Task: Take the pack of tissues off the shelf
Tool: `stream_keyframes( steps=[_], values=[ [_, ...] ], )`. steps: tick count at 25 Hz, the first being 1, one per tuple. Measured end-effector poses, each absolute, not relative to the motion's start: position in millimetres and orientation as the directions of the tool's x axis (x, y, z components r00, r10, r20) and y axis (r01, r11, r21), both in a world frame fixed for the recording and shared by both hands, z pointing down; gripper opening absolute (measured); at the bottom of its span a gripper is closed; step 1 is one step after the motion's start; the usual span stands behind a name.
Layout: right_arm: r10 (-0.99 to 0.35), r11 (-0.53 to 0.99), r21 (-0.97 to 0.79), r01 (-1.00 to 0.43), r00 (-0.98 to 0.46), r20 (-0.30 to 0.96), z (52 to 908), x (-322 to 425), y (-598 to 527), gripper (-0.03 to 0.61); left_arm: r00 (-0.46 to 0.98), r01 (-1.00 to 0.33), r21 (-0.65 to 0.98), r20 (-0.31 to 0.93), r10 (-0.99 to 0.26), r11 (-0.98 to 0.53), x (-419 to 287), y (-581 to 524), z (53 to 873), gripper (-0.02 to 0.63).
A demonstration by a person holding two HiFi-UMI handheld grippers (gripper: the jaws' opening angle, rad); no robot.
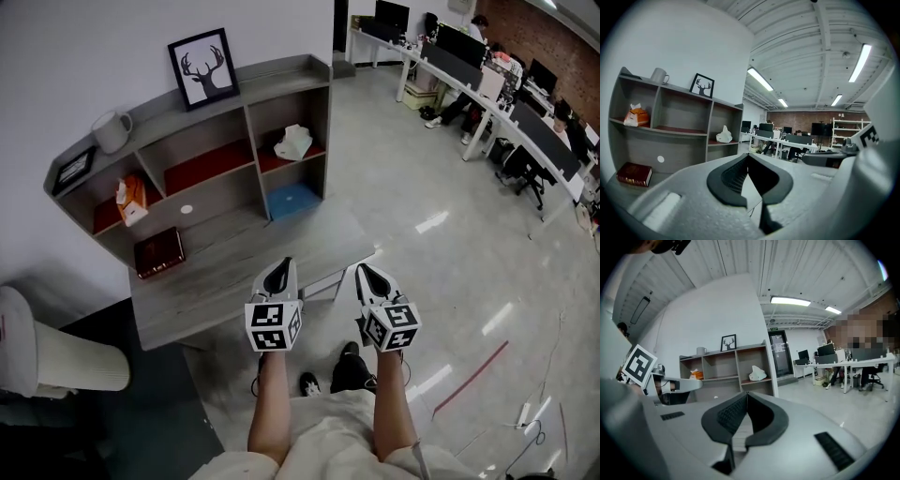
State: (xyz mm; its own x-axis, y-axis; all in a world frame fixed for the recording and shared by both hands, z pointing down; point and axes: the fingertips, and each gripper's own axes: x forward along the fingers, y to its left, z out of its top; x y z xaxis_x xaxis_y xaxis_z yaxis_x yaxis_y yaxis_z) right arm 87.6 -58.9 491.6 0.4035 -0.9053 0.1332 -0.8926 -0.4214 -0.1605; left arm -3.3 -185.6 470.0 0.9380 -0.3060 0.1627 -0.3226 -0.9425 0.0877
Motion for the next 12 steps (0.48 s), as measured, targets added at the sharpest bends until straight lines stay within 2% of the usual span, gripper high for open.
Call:
stream_keyframes(
  steps=[7,12],
  values=[
    [-0.903,-0.426,-0.192,-0.884,0.402,0.151,505.8,115.3,-89.1,0.015,0.927,-0.347,0.075,0.176,-0.33,-0.935,4.8,-218.0,477.2,0.009],
    [-0.931,-0.356,-0.18,-0.917,0.333,0.146,499.5,126.2,-131.8,0.015,0.913,-0.396,0.099,0.148,-0.38,-0.913,19.0,-257.4,465.2,0.009]
  ],
)
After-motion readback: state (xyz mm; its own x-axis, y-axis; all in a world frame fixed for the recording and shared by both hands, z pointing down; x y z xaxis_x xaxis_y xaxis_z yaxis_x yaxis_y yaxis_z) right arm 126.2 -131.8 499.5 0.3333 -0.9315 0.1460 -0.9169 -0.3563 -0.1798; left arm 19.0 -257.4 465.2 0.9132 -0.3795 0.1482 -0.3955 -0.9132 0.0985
